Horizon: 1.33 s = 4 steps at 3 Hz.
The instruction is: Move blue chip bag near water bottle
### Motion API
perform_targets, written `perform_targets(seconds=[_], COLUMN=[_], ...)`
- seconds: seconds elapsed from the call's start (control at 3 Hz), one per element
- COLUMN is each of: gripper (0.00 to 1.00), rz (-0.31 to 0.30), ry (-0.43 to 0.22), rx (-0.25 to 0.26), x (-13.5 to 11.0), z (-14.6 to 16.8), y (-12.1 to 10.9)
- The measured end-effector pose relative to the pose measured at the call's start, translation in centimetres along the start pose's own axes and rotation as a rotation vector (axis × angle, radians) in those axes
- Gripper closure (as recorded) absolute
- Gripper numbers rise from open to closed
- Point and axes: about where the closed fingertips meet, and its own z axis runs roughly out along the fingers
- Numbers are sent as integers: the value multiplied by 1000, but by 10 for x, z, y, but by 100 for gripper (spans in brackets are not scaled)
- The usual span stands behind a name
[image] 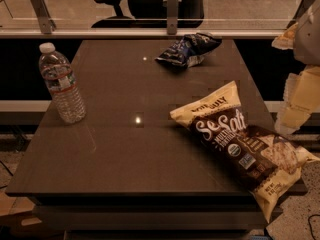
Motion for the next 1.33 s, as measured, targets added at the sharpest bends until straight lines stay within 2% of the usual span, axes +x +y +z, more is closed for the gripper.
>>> perform_targets(seconds=[0.33, 1.0, 1.33], gripper=[0, 0, 0], rz=[-2, -32, -50], ry=[-1, -20, -2], rx=[3, 13, 15], x=[-1, -8, -17], z=[-1, -3, -3], y=[-1, -39, -60])
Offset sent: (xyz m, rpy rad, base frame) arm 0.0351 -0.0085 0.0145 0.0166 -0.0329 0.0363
